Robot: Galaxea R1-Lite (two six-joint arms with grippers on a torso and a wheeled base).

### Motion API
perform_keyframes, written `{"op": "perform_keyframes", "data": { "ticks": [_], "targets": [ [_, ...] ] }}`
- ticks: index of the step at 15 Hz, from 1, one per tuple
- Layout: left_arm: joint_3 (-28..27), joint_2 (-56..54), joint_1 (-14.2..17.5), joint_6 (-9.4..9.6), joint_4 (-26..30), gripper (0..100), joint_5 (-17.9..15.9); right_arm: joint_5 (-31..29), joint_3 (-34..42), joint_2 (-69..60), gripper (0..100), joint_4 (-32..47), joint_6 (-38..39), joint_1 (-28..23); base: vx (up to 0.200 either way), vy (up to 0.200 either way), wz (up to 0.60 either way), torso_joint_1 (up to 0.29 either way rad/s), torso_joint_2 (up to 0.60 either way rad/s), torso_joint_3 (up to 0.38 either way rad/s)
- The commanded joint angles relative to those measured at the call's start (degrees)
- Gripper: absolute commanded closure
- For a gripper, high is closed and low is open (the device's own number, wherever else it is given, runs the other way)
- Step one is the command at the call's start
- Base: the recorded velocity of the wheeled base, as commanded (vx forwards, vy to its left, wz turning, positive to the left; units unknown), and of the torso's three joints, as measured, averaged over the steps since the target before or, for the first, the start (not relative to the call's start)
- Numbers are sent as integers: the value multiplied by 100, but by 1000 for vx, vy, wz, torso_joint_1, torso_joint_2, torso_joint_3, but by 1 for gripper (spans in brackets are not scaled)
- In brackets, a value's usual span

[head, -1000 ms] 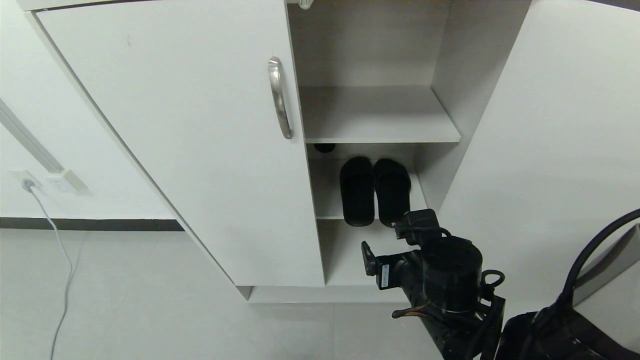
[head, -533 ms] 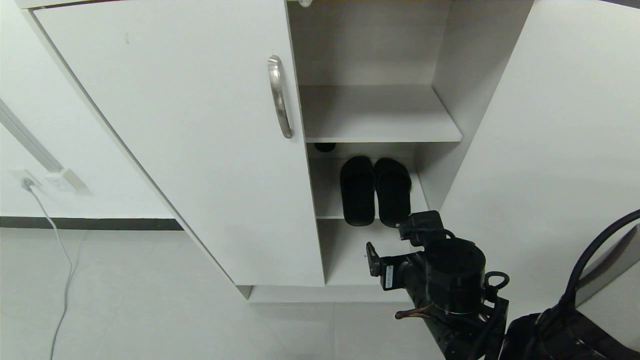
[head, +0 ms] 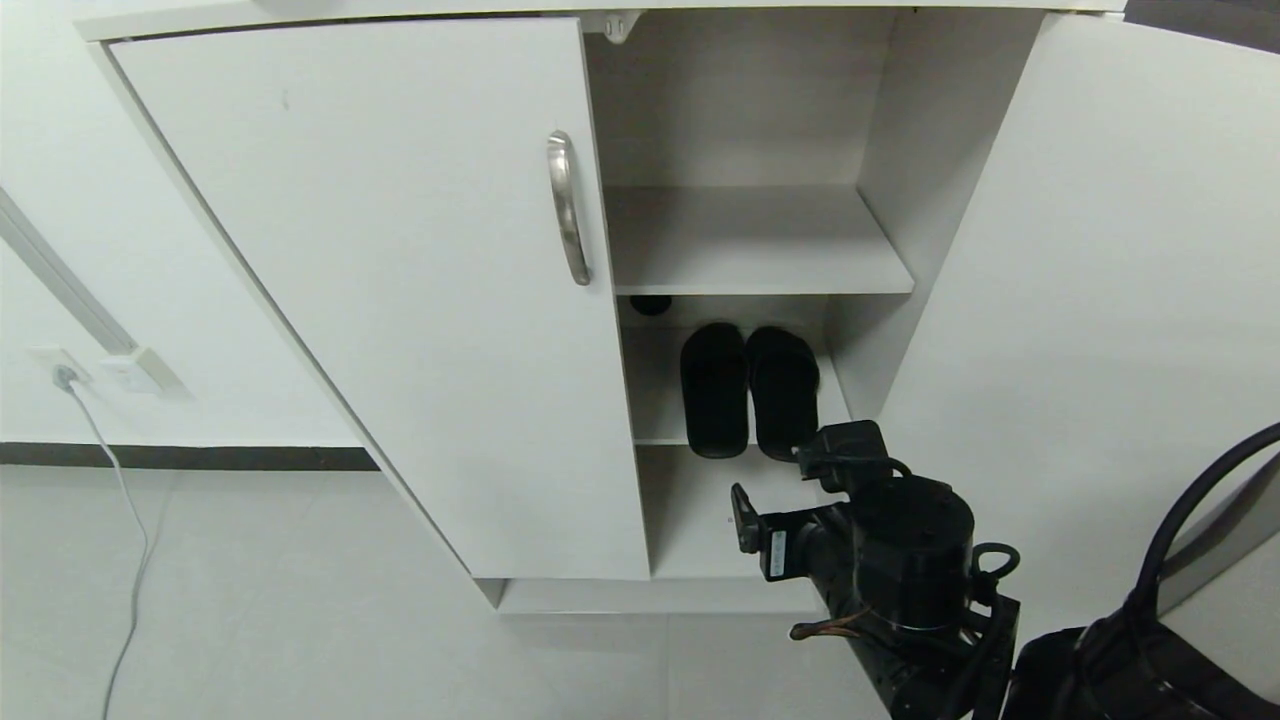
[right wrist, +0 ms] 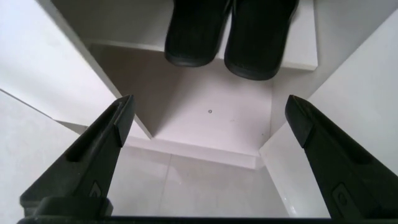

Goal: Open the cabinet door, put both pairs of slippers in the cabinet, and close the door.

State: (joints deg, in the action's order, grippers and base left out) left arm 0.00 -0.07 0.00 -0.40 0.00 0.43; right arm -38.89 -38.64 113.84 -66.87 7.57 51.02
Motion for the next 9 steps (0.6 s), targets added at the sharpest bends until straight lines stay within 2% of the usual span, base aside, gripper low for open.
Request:
{"op": "perform_keyframes", "data": {
  "ticks": [1,9],
  "targets": [
    [0,7,0,-4,0,100,1,-5,6,16,0,-2,-1,5,0,0,0,2,7,178],
    [0,7,0,-4,0,100,1,4,-3,25,0,-2,-1,22,0,0,0,2,1,201]
  ]
}}
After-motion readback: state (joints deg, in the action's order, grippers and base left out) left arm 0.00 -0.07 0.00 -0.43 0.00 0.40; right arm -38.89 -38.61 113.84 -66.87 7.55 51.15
